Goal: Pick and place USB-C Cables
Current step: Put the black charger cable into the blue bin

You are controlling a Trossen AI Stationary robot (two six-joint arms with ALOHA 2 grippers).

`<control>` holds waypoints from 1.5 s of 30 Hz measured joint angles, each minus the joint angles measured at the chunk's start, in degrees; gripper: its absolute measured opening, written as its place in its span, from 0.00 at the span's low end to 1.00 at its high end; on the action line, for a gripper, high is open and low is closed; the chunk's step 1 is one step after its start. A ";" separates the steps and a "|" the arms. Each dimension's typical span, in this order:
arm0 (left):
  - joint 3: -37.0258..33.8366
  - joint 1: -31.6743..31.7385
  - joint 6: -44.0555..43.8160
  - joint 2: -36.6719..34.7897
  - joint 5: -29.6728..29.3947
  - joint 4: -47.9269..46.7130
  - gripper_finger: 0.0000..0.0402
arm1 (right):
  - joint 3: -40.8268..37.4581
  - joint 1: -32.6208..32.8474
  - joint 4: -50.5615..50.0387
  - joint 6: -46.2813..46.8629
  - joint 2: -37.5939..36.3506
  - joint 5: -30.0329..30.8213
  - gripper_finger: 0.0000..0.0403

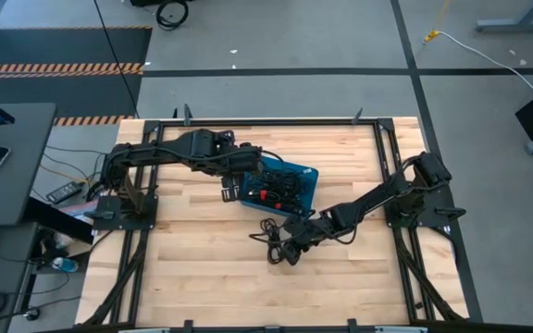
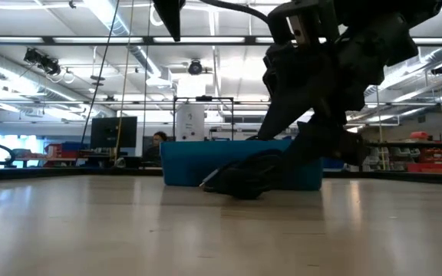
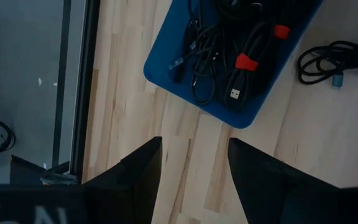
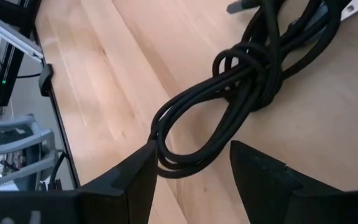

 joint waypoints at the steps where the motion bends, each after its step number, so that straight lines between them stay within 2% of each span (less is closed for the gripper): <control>1: 0.00 0.00 0.00 0.00 0.02 0.00 0.47 | 0.00 -0.12 0.02 -0.22 0.00 0.02 0.51; 36: 0.02 0.07 0.65 0.00 0.00 0.43 0.47 | 0.00 -1.24 -2.60 -0.87 0.11 0.90 0.51; 45: 0.02 0.07 0.68 0.00 0.00 1.65 0.47 | 0.00 -0.44 0.83 0.28 0.15 -2.54 0.51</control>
